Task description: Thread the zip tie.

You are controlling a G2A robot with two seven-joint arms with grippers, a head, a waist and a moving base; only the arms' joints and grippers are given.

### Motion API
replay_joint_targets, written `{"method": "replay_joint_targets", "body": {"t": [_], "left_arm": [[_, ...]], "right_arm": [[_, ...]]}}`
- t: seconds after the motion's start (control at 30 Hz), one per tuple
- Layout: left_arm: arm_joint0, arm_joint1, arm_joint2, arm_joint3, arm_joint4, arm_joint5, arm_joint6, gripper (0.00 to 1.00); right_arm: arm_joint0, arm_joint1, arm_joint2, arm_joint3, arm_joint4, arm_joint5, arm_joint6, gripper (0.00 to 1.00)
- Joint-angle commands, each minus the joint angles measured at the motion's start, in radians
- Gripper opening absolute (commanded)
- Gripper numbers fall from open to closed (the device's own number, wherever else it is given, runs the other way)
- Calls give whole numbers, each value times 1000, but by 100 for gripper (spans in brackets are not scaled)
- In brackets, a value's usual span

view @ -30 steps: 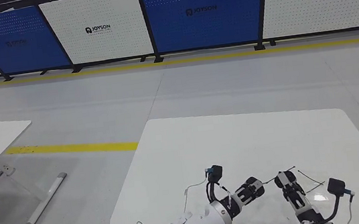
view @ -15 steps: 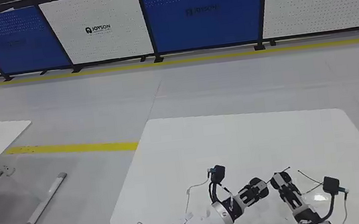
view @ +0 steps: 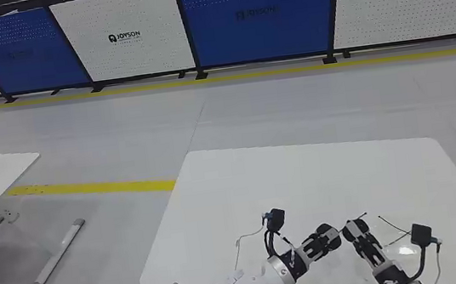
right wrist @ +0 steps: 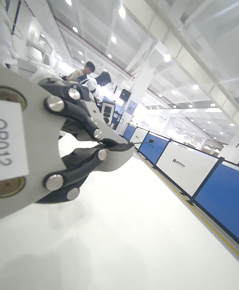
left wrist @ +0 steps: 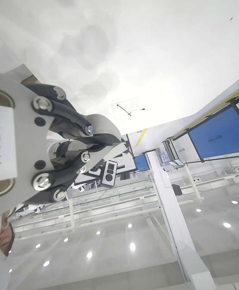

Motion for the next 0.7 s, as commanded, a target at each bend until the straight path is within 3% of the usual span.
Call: {"method": "replay_joint_targets", "body": {"t": [0.0,0.37,0.67], "left_arm": [[-1,0,0,1,4,3,-5,0],[6,1,-7,-1,27,38,10,0],[-3,-2,5,2,28,32,-3,0]], "right_arm": [[4,0,-2,3,-6,2,-5,0],[-6,1,15,-4,-20,-9,-56,0],[-4,3,5,-1,-63,4,-28,0]]}}
